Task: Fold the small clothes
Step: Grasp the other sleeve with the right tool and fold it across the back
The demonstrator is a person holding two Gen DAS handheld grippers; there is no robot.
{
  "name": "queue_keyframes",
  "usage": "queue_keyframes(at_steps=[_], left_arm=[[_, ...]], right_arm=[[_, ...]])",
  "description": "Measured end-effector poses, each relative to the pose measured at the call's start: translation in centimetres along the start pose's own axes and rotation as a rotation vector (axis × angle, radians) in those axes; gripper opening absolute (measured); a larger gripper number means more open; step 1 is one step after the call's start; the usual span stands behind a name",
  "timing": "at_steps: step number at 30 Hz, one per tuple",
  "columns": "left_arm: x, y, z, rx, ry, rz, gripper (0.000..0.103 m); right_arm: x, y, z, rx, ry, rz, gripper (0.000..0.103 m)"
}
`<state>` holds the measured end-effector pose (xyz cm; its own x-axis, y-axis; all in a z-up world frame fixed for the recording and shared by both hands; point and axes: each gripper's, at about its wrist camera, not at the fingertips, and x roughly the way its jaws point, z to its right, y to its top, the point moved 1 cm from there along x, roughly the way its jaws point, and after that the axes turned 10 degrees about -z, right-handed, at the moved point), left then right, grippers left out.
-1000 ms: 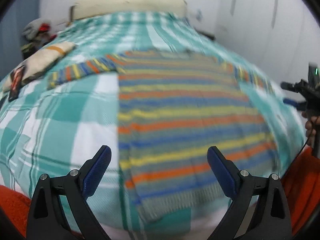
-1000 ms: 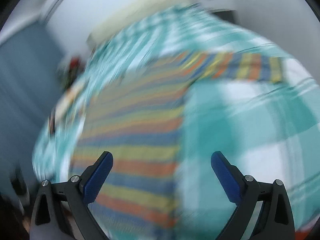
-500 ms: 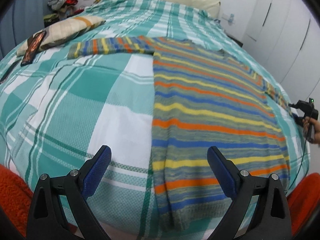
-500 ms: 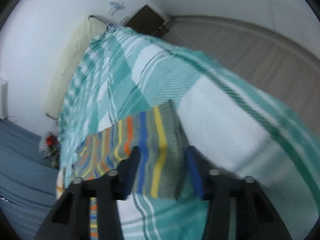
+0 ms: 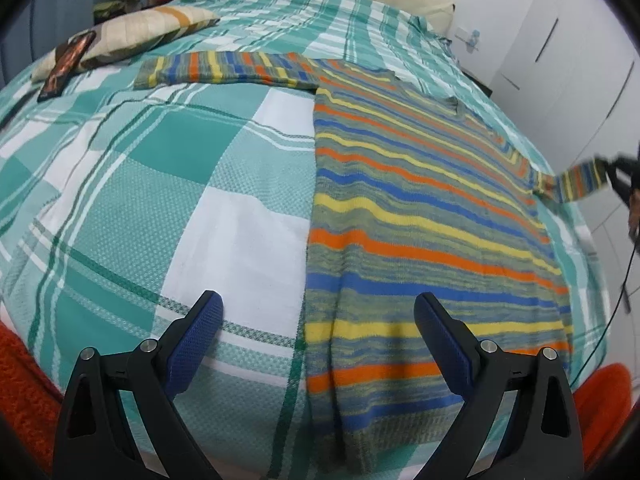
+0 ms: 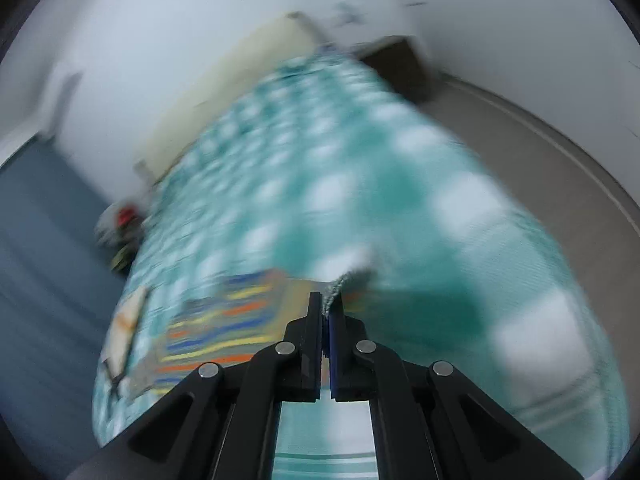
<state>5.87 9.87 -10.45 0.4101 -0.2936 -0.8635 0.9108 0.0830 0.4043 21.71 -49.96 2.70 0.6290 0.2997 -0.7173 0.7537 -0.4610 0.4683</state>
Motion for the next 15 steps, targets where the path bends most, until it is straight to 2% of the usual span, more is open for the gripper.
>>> queue_keyframes(at_steps=[3,6,8,10,11,13,15], left_arm=[[-0.6,0.2,-0.2,-0.003,-0.019,0.017,0.097],[-0.9,0.1,-0.6,-0.006,-0.024,0.022,0.097],[-0.9,0.0,-0.8,-0.012,-0.025,0.013,0.097],[-0.8,0.0,-0.9,-0.019,-0.025,0.002,0.097],[-0.6,0.1,-1.0,-0.023,-0.026,-0.004,0.097],[-0.6,0.1,-1.0,-0.029,-0.028,-0.005,0.097],[-0.6,0.2,-1.0,-0.03,-0.035,-0.001,0.097]], right_arm=[[2.8,0.3,-8.1,-0.066,0.113,-0.065,0.002],[7.4,-0.4,-16.0,-0.13,0.201,-0.145,0.002],[11.8,-1.6,-21.1,-0.208,0.211,-0.21,0.002],[15.4,-3.5,-24.0,-0.259,0.222,-0.276,0.004],[17.8,-4.2,-24.9,-0.269,0.231,-0.333,0.007],[21.2,-5.4,-26.0,-0.272,0.221,-0.412,0.034],[21.9,-5.2,-25.8,-0.272,0.232,-0.402,0.036]])
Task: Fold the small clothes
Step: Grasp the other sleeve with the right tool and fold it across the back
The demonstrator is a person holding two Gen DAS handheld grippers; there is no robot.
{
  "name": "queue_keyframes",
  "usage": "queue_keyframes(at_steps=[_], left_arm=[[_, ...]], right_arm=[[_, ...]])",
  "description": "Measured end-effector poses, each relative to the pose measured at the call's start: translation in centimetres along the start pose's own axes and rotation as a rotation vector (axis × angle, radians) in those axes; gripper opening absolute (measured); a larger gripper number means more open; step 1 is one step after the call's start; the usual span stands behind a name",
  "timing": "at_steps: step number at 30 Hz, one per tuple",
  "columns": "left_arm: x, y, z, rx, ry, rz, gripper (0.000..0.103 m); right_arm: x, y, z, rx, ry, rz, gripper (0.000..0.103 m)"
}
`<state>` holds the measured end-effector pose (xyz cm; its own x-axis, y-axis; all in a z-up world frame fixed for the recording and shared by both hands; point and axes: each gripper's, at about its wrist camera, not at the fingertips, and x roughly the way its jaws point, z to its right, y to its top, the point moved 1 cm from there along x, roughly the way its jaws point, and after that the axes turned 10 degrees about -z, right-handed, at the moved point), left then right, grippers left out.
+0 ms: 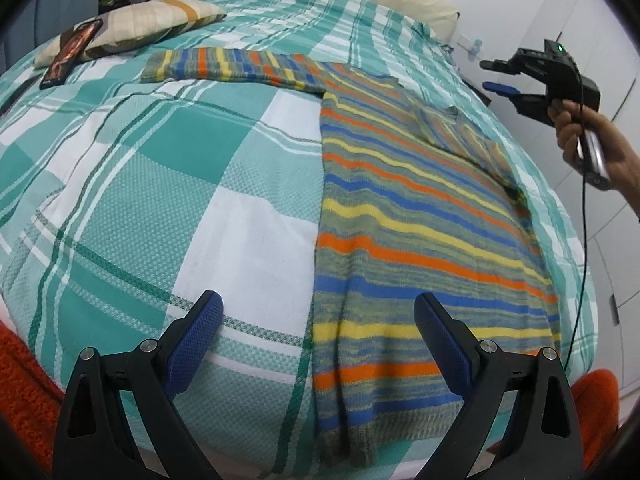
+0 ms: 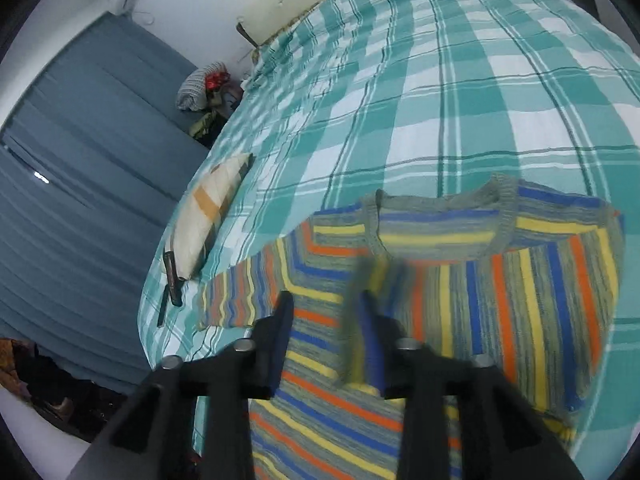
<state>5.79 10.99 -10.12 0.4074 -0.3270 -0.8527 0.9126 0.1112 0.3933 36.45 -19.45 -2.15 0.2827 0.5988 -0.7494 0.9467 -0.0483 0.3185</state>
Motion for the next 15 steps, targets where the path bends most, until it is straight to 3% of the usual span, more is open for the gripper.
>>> queue_keyframes(at_steps=[2,4,6,10,11,12,14,15], left_arm=[[0.0,0.2,0.1,0.005,-0.006,0.004,0.097],[0.0,0.4,0.3,0.01,-0.014,0.006,0.097],[0.2,0.5,0.5,0.016,-0.017,0.007,0.097],[0.9,0.4,1.2,0.038,-0.002,-0.009,0.097],[1.0,0.3,1.4,0.047,0.006,-0.012,0.097],[1.0,0.3,1.5,0.058,0.016,-0.01,0.097],[0.9,0.1,1.8,0.083,0.036,-0.003,0.097],[0.8,0.0,1.9,0.093,0.044,0.0,0.097]], right_arm=[[-1.3,0.2,1.1,0.008,0.001,0.04,0.036],[-2.9,0.3,2.6,0.027,-0.072,0.055,0.036],[-3.7,0.1,4.1,0.024,-0.16,0.031,0.036],[-2.2,-2.2,7.7,0.041,-0.211,-0.06,0.036],[-1.3,-3.3,9.2,0.047,-0.261,-0.086,0.036],[-0.6,-3.9,10.2,0.055,-0.311,-0.11,0.031],[0.7,-5.7,14.0,0.127,-0.51,-0.182,0.003],[0.1,-6.3,15.1,0.156,-0.524,-0.153,0.0]])
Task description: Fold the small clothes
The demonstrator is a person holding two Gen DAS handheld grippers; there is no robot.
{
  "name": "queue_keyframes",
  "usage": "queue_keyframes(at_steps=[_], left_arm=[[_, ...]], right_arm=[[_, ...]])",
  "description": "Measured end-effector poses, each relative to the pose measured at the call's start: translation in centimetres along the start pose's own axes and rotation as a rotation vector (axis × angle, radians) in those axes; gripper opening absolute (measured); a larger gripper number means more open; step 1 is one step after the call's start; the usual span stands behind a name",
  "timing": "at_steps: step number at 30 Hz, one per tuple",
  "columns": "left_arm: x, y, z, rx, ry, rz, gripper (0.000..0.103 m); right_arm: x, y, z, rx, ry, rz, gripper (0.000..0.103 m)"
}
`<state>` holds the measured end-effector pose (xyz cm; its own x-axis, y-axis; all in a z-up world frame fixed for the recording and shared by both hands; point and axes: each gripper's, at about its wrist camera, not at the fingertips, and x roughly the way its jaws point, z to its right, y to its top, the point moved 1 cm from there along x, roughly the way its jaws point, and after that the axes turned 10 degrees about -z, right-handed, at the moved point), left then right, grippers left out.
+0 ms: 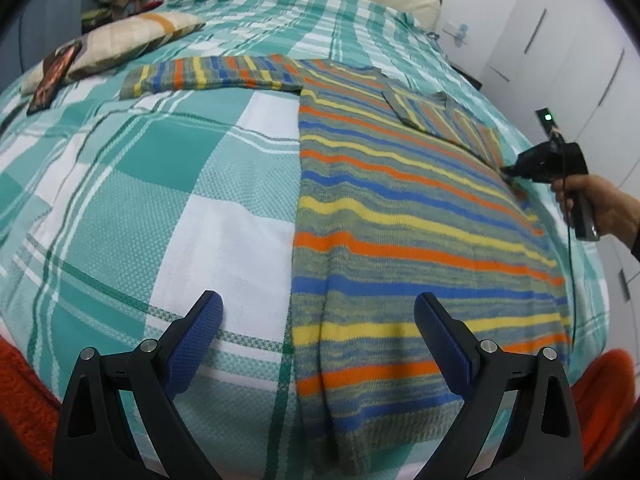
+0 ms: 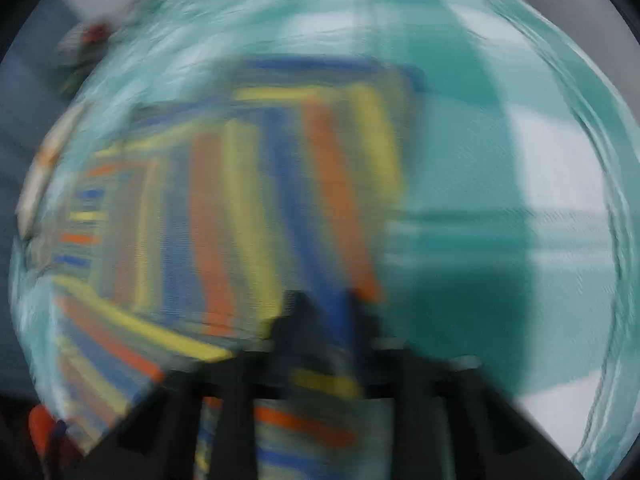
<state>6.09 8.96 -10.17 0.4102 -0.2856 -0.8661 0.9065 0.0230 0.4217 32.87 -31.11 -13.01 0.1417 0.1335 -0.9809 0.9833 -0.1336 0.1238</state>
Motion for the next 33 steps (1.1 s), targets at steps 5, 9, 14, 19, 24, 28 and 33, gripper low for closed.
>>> queue_keyframes(at_steps=[5,9,14,19,24,28,33], left_arm=[[0.1,0.1,0.5,0.026,-0.009,0.002,0.097],[-0.1,0.1,1.7,0.086,0.025,0.03,0.097],[0.2,-0.7,3.0,0.158,0.041,0.015,0.097],[0.7,-1.8,5.7,0.288,0.058,0.008,0.097],[1.5,-2.6,7.0,0.328,0.046,-0.007,0.097],[2.9,-3.1,7.2,0.333,0.049,-0.045,0.097],[3.6,-3.7,7.7,0.378,0.069,-0.06,0.102]], right_arm=[[-4.5,-2.0,-1.1,-0.023,-0.026,0.136,0.017],[-5.9,-6.3,-4.5,-0.127,0.025,0.154,0.023],[-5.5,-15.1,-7.8,-0.236,-0.041,0.195,0.032],[-5.7,-22.8,-9.4,-0.257,-0.074,0.27,0.062],[-6.6,-28.1,-10.9,-0.236,-0.132,0.374,0.075],[-5.7,-29.7,-12.0,-0.255,-0.186,0.396,0.085],[-2.3,-29.4,-11.5,-0.235,-0.185,0.313,0.091]])
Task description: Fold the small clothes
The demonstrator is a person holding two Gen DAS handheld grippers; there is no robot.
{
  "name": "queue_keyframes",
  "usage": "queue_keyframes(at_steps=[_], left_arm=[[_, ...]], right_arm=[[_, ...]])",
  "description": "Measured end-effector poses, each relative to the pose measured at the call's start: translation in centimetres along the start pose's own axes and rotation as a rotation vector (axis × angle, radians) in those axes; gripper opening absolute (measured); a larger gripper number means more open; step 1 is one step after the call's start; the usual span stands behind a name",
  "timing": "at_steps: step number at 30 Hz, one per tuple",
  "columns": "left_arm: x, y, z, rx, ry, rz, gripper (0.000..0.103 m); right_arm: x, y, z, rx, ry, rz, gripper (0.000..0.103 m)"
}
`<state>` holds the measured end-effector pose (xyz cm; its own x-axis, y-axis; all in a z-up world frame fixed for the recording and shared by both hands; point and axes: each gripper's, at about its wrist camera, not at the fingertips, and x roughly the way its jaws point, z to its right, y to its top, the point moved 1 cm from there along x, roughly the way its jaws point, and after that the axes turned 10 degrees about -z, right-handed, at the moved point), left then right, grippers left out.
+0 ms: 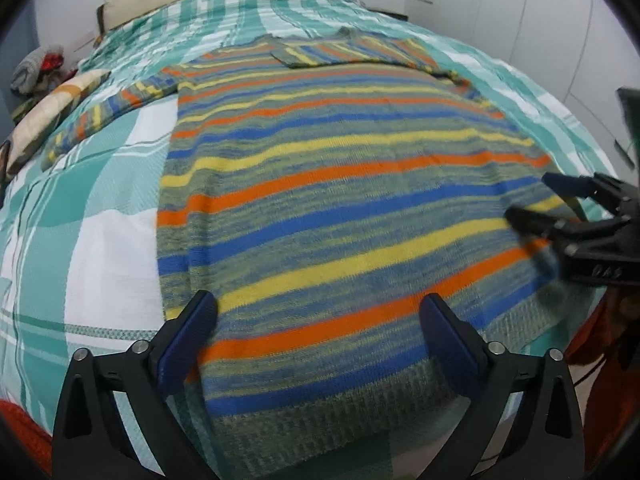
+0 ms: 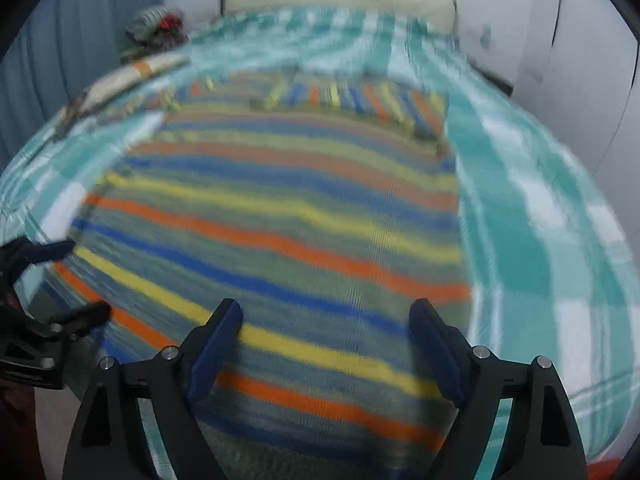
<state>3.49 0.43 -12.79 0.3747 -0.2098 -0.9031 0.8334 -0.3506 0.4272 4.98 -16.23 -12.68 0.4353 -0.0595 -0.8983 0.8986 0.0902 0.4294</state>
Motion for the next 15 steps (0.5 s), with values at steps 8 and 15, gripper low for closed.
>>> queue_keyframes(at_steps=[8,15], left_arm=[[1.1,0.3,0.6,0.013,0.011,-0.055,0.102],[1.3,0.3,0.9,0.022,0.027,-0.075,0.102]], right_arm=[[1.9,-1.3,0.1,0.009,-0.005,0.016,0.103],[2.0,-1.5,0.1,0.026,0.005,0.025,0.103]])
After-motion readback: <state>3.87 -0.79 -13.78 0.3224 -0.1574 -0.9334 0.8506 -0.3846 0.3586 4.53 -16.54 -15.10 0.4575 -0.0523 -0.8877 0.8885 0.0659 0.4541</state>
